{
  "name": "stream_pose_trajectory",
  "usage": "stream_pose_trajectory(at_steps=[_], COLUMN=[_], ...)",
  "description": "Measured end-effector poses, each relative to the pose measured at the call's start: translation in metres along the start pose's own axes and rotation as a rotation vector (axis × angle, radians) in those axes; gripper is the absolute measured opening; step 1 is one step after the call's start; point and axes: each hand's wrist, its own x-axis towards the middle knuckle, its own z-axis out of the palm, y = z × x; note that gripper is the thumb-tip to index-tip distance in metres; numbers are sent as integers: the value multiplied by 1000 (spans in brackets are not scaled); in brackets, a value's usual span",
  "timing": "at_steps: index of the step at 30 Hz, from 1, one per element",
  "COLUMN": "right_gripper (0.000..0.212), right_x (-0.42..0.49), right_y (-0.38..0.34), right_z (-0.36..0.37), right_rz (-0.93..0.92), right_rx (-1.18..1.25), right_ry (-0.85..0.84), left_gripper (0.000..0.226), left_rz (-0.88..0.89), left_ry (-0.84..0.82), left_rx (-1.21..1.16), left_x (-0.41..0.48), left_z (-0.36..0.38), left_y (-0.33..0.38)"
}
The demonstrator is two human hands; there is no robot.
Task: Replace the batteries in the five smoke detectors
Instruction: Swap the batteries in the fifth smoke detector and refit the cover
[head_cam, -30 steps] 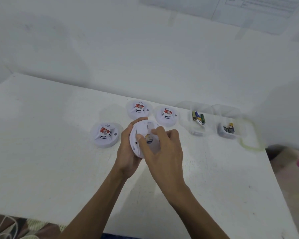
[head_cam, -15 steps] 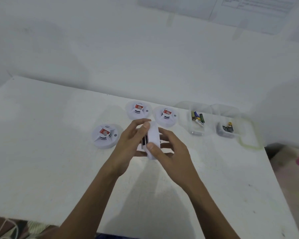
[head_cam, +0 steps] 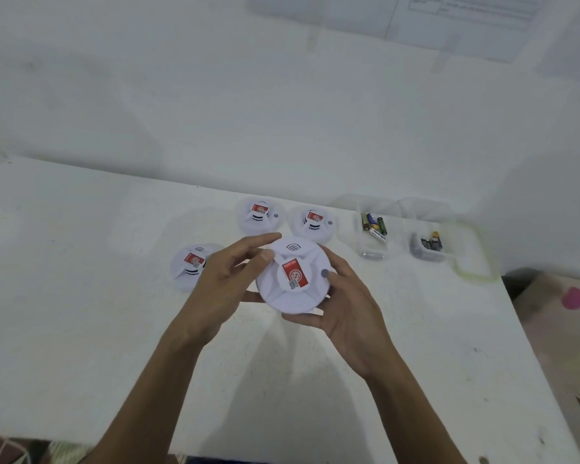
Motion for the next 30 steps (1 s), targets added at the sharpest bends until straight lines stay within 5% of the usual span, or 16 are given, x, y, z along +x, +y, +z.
stream_pose_trajectory(at_steps=[30], right_gripper=[33], right_x=[-5], right_y=[14], right_z=[-7], right_rz=[-139], right_rx=[-112], right_ry=[94], left_gripper=[27], left_rz=[-15], left_ry=[-13], left_rx=[-29], left_x=[-12], left_z=[4], left_y=[0])
